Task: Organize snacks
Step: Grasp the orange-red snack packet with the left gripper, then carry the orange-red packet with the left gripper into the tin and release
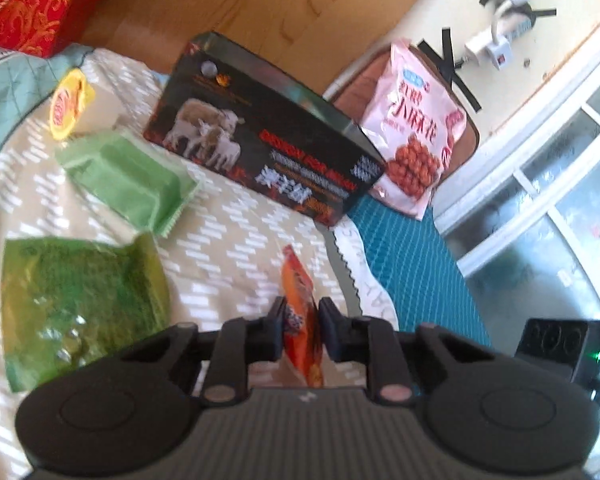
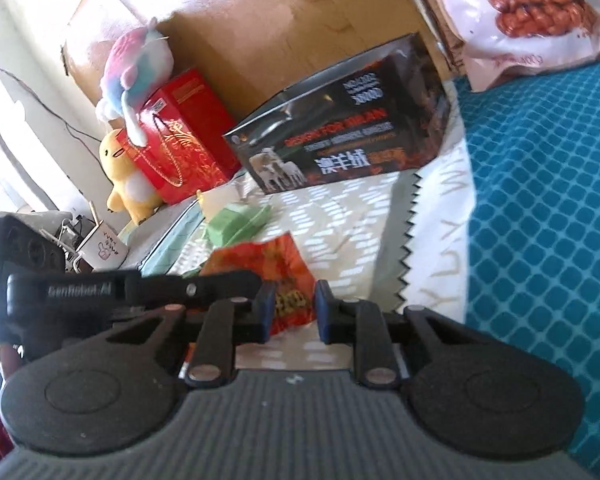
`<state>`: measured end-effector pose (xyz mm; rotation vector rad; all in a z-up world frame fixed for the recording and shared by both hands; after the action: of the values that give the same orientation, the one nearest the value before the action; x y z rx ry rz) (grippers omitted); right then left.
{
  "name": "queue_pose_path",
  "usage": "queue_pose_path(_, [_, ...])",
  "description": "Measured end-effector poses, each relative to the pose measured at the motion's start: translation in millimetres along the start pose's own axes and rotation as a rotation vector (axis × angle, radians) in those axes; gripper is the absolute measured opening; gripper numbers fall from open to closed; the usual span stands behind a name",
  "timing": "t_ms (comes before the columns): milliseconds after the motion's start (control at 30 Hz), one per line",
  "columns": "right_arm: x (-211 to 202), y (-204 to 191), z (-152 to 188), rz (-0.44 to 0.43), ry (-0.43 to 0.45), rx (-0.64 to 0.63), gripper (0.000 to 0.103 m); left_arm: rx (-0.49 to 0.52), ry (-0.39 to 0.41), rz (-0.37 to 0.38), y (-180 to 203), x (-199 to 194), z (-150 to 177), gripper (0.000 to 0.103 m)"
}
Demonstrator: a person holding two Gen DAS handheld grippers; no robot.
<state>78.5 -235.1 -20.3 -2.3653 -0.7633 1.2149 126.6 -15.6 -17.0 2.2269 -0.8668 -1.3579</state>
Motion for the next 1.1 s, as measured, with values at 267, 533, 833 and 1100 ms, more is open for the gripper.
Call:
queue_pose_path(267, [-11, -3, -10, -0.104, 0.094, 0.001, 0.045, -0.006, 0.043, 0.175, 0, -31, -20, 0.017])
queue_pose_path(533, [-22, 14, -34, -0.299, 0.108, 0.092, 0.021, 0.093, 0.08, 0.188, 23, -42, -56, 0.017])
queue_pose_path(833, [-8, 4, -121, -0.089, 0.269, -0.005, 0.024, 0.167, 0.173, 0.044, 42, -2, -163, 0.035])
queue_pose_path(1100, [-2, -3, -104, 0.104, 0.322, -0.116, 0.027, 0.19, 0.213, -0.203, 21, 4, -147, 0.04])
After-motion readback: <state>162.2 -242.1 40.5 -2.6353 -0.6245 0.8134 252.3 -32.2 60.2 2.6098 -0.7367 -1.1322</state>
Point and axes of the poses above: each gripper's, at about its wrist camera, not at the fingertips, and x roughly the way its jaws point, y to its right, z to its underside, the point moved 2 cm from there along x, roughly the way its jaws point, and after that the axes turned 13 degrees about -y, right-handed, at the moved point
